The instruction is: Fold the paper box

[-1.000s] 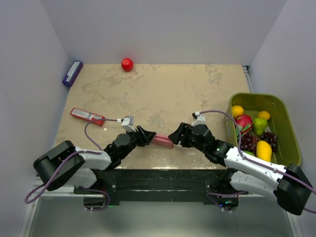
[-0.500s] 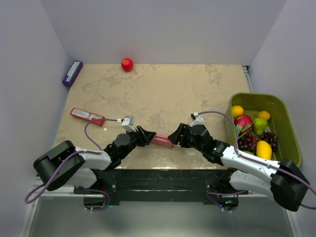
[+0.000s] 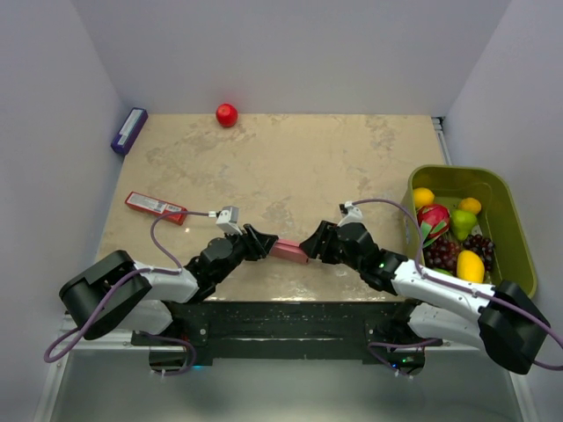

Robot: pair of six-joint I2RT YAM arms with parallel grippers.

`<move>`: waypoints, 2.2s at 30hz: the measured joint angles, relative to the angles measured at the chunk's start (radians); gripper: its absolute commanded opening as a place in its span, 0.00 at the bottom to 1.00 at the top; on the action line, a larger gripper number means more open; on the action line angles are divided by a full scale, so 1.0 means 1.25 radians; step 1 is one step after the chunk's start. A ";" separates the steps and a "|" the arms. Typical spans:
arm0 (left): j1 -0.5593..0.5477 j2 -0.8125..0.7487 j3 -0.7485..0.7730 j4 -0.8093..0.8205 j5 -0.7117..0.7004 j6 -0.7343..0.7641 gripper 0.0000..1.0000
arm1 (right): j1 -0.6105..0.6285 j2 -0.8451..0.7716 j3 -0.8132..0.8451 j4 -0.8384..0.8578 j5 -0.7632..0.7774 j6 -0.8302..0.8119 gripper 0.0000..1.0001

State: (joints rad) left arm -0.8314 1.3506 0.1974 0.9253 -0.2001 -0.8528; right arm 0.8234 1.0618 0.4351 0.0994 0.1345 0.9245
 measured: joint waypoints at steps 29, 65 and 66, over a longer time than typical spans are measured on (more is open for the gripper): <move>0.000 0.063 -0.036 0.135 0.006 0.005 0.27 | -0.004 -0.005 -0.086 0.138 -0.018 0.040 0.25; -0.038 0.123 -0.028 0.193 -0.095 0.009 0.00 | 0.123 0.049 -0.117 0.234 0.208 0.136 0.00; -0.041 0.124 -0.028 0.195 -0.098 0.009 0.00 | 0.128 0.049 -0.117 0.233 0.215 0.141 0.00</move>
State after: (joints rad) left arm -0.8822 1.5059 0.1619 1.1687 -0.3229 -0.8421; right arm 0.9836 1.1225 0.2893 0.3901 0.4030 1.1004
